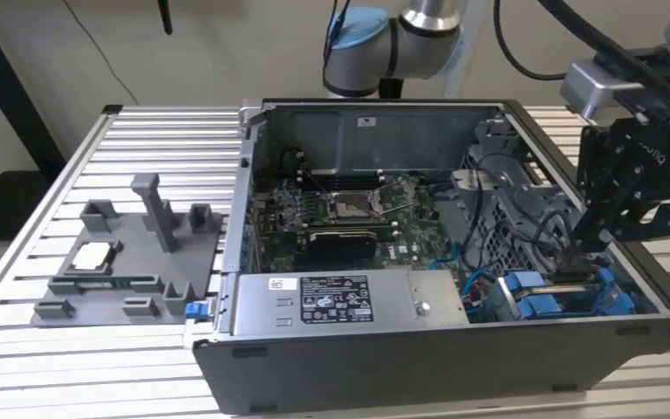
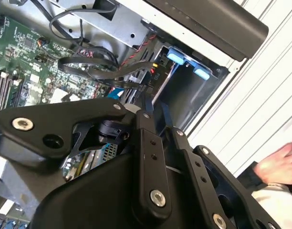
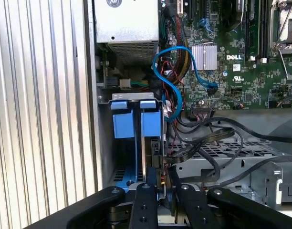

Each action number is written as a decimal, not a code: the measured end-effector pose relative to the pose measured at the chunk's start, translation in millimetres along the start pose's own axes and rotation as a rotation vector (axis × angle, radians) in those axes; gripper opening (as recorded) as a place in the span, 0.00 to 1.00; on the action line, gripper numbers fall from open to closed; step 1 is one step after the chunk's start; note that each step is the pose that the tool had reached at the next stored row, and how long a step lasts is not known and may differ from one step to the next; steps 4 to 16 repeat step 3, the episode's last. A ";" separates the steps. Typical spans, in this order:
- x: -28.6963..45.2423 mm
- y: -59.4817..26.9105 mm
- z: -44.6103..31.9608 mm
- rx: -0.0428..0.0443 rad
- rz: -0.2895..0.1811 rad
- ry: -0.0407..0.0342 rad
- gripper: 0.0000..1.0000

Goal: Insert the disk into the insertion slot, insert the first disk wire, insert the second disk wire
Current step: 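Insert the second disk wire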

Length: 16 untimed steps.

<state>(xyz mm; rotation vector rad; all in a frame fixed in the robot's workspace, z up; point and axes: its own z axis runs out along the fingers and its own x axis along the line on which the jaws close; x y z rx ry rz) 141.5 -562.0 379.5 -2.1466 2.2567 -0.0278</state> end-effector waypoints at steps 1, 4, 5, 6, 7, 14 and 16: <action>0.0 0.0 0.0 0.0000 0.000 0.0001 0.24; 0.0 0.0 0.0 0.0000 0.000 0.0001 0.24; 0.0 0.0 0.0 0.0000 0.000 0.0001 0.24; 0.0 0.0 0.0 0.0000 0.000 0.0001 0.24; 0.0 0.0 0.0 0.0000 0.000 0.0001 0.24; 0.0 0.0 0.0 0.0000 0.000 0.0001 0.24; 0.0 0.0 0.0 0.0000 0.000 0.0001 0.24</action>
